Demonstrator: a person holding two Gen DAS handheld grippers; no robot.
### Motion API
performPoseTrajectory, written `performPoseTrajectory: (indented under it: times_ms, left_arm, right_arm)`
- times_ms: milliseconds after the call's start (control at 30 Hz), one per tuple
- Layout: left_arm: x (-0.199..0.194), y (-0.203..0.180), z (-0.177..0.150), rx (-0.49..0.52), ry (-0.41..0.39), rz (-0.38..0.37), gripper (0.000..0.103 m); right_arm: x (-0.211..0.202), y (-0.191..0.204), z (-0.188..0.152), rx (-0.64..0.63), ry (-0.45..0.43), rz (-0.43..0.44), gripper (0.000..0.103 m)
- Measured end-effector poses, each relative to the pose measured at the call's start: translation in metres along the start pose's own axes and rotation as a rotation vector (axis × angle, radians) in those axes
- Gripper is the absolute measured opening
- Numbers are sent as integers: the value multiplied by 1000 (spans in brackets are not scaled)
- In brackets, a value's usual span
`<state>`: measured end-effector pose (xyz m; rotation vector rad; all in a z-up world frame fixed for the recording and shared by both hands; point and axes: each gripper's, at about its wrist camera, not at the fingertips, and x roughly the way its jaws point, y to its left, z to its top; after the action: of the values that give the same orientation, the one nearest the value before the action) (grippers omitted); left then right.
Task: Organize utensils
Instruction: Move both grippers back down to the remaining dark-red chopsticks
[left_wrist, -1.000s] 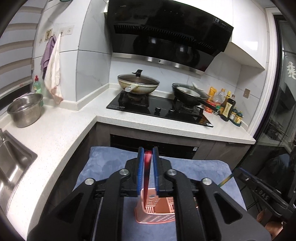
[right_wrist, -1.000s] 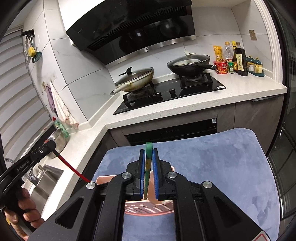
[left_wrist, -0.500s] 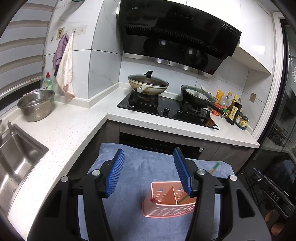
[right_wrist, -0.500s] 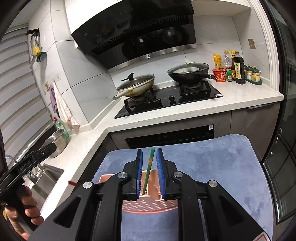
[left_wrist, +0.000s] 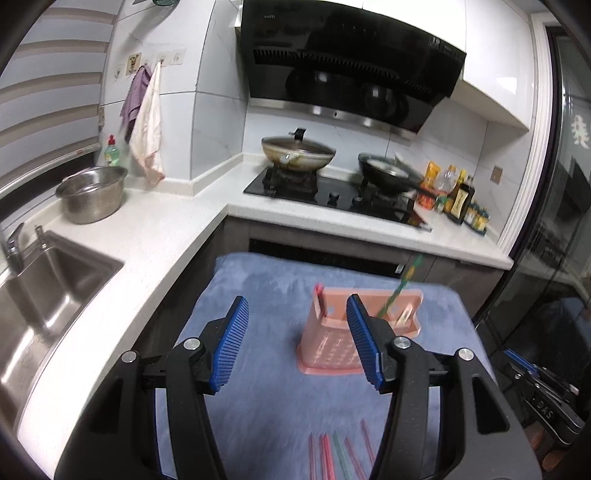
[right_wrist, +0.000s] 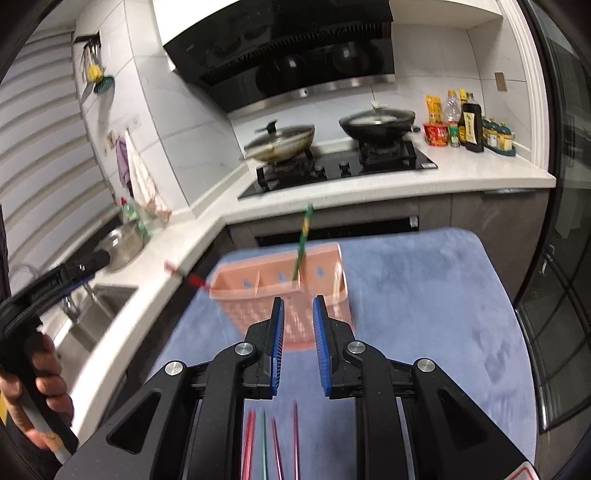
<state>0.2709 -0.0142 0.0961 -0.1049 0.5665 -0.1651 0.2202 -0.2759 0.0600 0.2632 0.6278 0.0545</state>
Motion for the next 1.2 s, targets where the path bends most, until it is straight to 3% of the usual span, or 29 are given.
performPoseTrajectory:
  times_ms: [300, 600, 867, 1200]
  left_arm:
    - [-14, 5, -92, 38, 149, 0, 53]
    - [-15, 10, -171, 69, 305, 2, 53]
    - [-15, 12, -216, 58, 395, -10, 53]
    - [-13, 11, -242, 60, 454, -13, 52]
  right_arm:
    - [-20, -4, -99, -14, 127, -67, 18]
    - [-15, -4, -178, 5, 276, -96, 18]
    - [-9, 3, -211, 3, 331, -91, 18]
    - [4, 14, -224, -25, 363, -80, 18]
